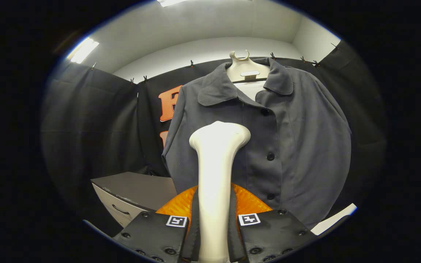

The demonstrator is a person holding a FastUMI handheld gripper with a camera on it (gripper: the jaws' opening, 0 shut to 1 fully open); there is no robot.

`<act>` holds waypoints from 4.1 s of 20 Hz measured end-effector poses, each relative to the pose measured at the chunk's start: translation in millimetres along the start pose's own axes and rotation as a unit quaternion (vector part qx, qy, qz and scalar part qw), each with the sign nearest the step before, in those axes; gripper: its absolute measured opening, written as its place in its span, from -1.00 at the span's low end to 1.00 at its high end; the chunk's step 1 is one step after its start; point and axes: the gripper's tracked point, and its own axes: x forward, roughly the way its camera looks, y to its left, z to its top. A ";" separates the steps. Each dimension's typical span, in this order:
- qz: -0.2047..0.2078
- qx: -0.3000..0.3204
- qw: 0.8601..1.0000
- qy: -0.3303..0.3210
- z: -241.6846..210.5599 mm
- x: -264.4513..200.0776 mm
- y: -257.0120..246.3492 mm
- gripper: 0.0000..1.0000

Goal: Iron the clothes twice with a garment steamer, once on the left side and once on the right side.

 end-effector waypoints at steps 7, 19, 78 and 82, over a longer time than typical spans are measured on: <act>-0.010 -0.008 1.000 0.009 -17.1 -7.2 -1.6 -0.26; -0.023 -0.003 0.999 0.032 -58.4 -24.9 -2.4 -0.26; -0.110 -0.015 0.994 -0.005 27.0 -47.6 -167.7 -0.26; -0.109 -0.015 0.994 0.004 19.4 -43.6 -167.3 -0.26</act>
